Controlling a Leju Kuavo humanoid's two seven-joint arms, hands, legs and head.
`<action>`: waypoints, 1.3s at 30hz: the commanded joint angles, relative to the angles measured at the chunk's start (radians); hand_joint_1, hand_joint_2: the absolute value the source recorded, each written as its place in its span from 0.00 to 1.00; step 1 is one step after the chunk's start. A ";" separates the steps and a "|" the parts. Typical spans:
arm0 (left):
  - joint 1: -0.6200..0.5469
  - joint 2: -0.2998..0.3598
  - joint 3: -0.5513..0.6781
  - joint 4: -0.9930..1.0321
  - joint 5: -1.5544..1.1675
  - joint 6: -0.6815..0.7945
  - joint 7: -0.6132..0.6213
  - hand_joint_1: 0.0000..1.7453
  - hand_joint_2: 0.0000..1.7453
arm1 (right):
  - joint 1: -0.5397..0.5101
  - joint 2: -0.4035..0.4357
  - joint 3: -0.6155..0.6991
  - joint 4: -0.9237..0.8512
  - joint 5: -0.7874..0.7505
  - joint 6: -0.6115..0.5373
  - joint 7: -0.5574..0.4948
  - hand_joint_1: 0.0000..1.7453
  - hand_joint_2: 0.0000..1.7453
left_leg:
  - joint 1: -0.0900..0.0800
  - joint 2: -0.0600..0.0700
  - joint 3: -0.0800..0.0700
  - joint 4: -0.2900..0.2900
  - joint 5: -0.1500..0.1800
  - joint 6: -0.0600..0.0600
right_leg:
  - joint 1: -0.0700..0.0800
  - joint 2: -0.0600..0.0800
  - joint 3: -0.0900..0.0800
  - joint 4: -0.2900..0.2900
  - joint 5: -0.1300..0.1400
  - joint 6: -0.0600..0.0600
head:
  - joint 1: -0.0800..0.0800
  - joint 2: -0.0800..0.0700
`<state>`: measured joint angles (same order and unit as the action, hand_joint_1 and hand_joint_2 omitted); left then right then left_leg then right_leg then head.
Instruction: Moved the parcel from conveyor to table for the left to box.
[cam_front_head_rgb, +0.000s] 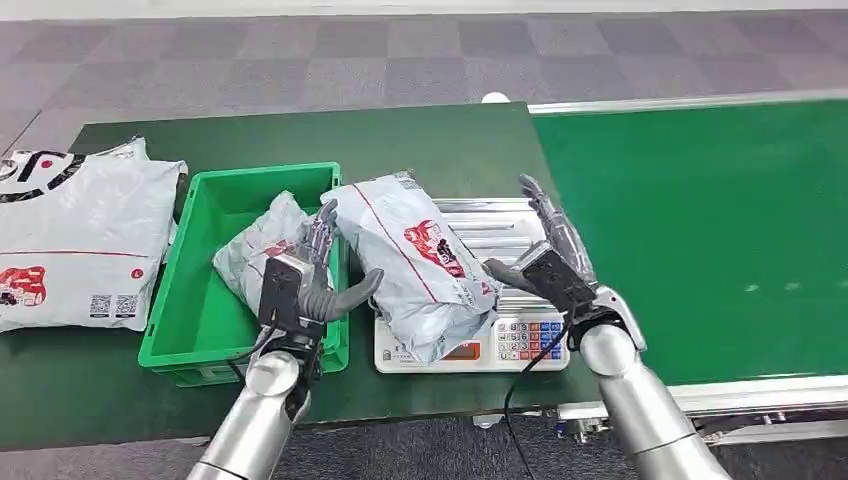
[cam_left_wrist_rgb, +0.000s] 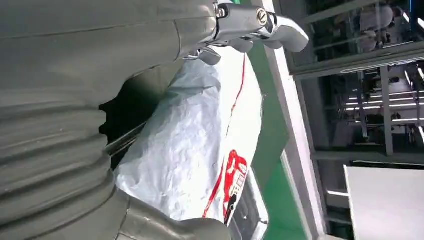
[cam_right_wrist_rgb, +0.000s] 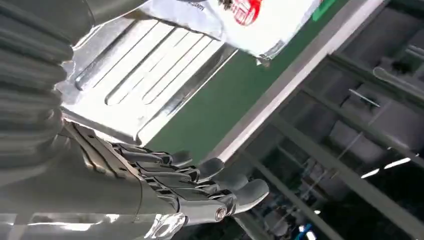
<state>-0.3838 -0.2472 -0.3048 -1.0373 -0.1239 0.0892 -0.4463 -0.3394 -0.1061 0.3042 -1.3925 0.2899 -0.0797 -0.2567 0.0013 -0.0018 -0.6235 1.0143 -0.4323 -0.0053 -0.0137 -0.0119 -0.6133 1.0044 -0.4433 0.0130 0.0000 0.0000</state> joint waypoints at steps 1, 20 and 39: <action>-0.173 0.020 -0.090 0.160 -0.067 0.034 0.039 0.00 1.00 | -0.134 0.047 -0.180 0.358 -0.131 0.010 -0.032 0.00 1.00 | 0.001 -0.002 0.003 -0.001 0.000 0.000 | 0.001 -0.001 0.004 -0.001 0.000 -0.001 | 0.000 0.000; -0.541 -0.046 -0.607 0.755 -0.766 -0.293 0.236 0.00 1.00 | -0.397 0.090 -0.169 0.781 -0.120 0.015 -0.112 0.00 1.00 | 0.000 0.003 0.002 0.000 0.002 0.000 | 0.000 0.003 0.001 0.000 0.003 0.000 | 0.000 0.000; -0.548 -0.039 -0.581 0.696 -0.743 -0.258 0.109 1.00 1.00 | -0.283 0.078 -0.140 0.558 -0.092 0.043 -0.080 0.00 1.00 | 0.000 -0.001 0.012 -0.001 0.002 0.000 | 0.000 -0.001 0.013 -0.001 0.002 0.001 | 0.000 0.000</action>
<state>-0.9465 -0.3117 -0.8816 -0.3693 -0.8977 -0.2817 -0.3132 -0.6524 -0.0156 0.1530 -0.7885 0.1923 -0.0496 -0.3456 0.0010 -0.0042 -0.6137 1.0144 -0.4303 -0.0052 -0.0141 -0.0143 -0.6016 1.0044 -0.4413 0.0141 0.0000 -0.0004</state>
